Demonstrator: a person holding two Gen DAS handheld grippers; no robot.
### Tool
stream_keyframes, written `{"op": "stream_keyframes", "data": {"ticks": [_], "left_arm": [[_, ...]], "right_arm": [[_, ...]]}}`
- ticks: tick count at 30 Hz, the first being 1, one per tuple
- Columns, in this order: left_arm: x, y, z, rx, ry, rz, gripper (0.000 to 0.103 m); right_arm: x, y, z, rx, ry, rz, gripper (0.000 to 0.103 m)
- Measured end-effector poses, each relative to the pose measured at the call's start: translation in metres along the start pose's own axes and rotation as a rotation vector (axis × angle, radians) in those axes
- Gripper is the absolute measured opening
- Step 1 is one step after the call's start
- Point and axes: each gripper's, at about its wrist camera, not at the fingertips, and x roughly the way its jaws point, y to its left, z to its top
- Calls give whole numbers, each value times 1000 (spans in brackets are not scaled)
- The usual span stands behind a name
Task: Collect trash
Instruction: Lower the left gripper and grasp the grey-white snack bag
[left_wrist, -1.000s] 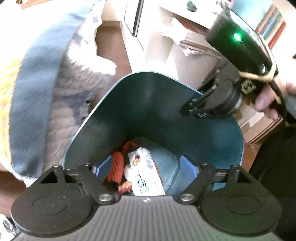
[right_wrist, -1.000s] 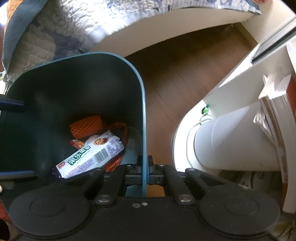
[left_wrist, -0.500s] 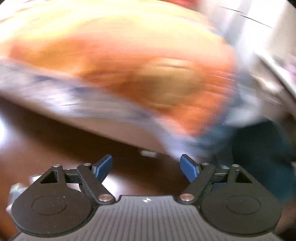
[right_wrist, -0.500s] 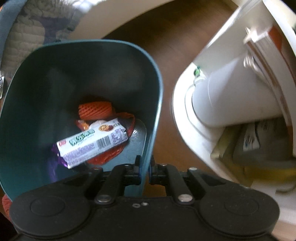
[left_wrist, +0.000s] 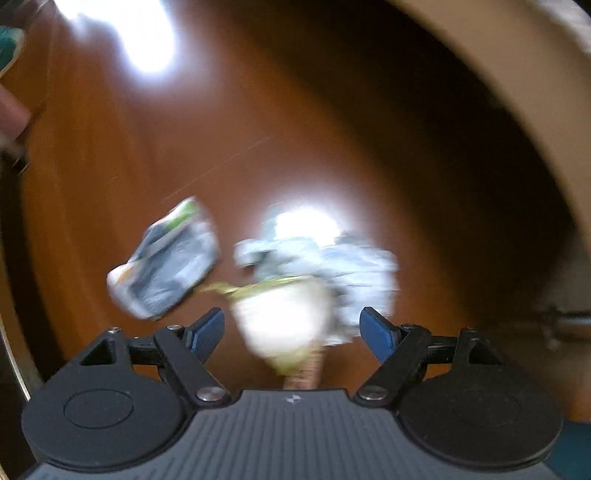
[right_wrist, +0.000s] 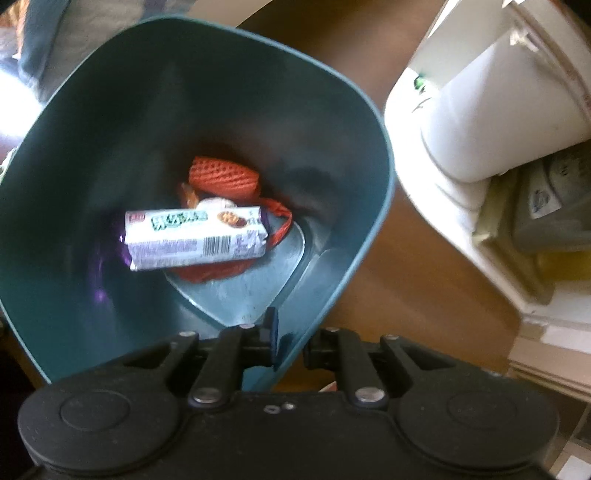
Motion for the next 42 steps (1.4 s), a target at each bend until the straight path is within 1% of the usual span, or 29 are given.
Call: {"op": "stream_keyframes", "data": {"ticks": [2,3,4,5,7,9,10,11,12,13,15,16,17,19,20,22,23,24,27,28,30,31,34,37,39,40,42], "left_arm": [[3,16,-2,-39,-25,56,80],[3,23,1,-55,-33,63,80],[4,32,7,-65,-53,84,80],[5,38,13,-54,-78,120,80],[11,44,26,36,-111,184,80],[21,46,35,172,-114,222,80],[28,47,36,252,-101,224,80],[37,47,36,312,-63,214,80],[48,48,34,362,-7,210,80],[57,47,32,399,20,228,80],[73,45,23,489,36,300,80],[81,45,18,518,45,328,80],[88,46,15,525,57,338,80],[96,54,13,498,68,336,80],[98,59,14,462,64,327,80],[97,69,16,384,63,276,79],[96,72,17,357,65,250,75],[97,76,18,339,71,232,62],[100,91,22,292,82,199,40],[99,91,22,286,75,195,35],[97,87,17,317,59,237,22],[93,80,10,339,58,258,18],[83,70,9,355,39,300,17],[65,65,9,307,21,319,16],[53,63,9,269,23,322,16],[40,55,6,257,16,330,16],[22,36,2,243,-8,324,16]], "right_arm": [[5,0,-4,4,3,1,12],[7,-3,-6,15,5,1,12],[10,-6,-8,32,7,2,12],[12,-10,-8,45,8,5,12],[14,-14,-10,60,8,11,12],[15,-13,-12,61,9,12,12],[15,-11,-13,63,10,12,12],[15,-10,-13,63,10,13,12],[14,-8,-13,64,11,14,12],[16,-9,-12,70,13,15,13],[19,-12,-10,84,14,16,12],[20,-12,-10,87,11,17,12],[19,-13,-10,90,6,18,12],[19,-14,-12,109,-10,18,11],[17,-16,-13,142,-28,16,10],[15,-14,-15,156,-57,4,9],[13,-14,-15,162,-71,0,9],[12,-14,-14,162,-76,-2,8],[13,-18,-15,170,-82,-7,8],[13,-17,-15,182,-84,-5,8],[13,-17,-15,186,-83,-1,7],[12,-18,-16,195,-89,1,7],[8,-20,-18,220,-101,-10,6],[3,-18,-18,197,-123,-41,6],[-2,-20,-17,196,-144,-49,5],[-3,-22,-17,202,-152,-51,5],[-7,-28,-17,213,-163,-52,4]]}}
